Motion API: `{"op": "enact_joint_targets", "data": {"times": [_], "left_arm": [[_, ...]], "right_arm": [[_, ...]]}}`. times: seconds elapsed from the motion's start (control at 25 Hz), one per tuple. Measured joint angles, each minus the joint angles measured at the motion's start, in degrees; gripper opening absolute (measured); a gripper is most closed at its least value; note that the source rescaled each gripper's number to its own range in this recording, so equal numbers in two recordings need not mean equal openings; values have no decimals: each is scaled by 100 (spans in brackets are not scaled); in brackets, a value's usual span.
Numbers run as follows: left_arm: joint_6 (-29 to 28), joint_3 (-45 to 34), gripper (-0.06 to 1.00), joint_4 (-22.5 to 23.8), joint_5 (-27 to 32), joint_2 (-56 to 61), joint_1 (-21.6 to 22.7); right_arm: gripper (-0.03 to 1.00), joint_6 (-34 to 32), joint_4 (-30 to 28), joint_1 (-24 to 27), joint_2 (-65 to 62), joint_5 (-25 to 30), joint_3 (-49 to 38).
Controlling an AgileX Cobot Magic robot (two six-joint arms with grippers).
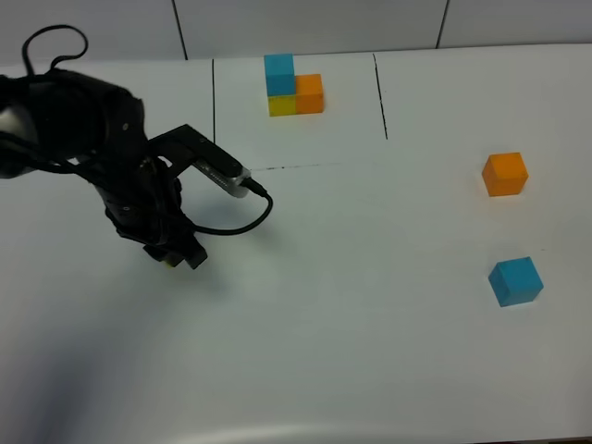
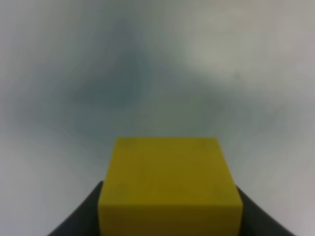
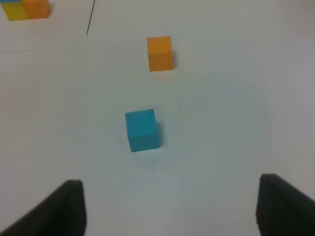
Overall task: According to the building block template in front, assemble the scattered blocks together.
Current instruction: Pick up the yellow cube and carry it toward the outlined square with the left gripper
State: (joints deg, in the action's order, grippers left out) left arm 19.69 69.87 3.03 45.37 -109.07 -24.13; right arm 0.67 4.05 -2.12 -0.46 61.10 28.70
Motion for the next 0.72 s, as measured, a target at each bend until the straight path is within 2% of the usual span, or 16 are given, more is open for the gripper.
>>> {"op": "enact_joint_targets", "data": {"times": [0.2,0.44,0.72], "left_arm": [[454,922,2,64,590,-566,-459],[905,2004,2,382,1043,-1290,-1045],[1415,3087,2,450,1449,-2045,-1407]], "right_arm": [[48,0,0,0,0,0,0],[48,0,0,0,0,0,0],[48,0,0,0,0,0,0]]}}
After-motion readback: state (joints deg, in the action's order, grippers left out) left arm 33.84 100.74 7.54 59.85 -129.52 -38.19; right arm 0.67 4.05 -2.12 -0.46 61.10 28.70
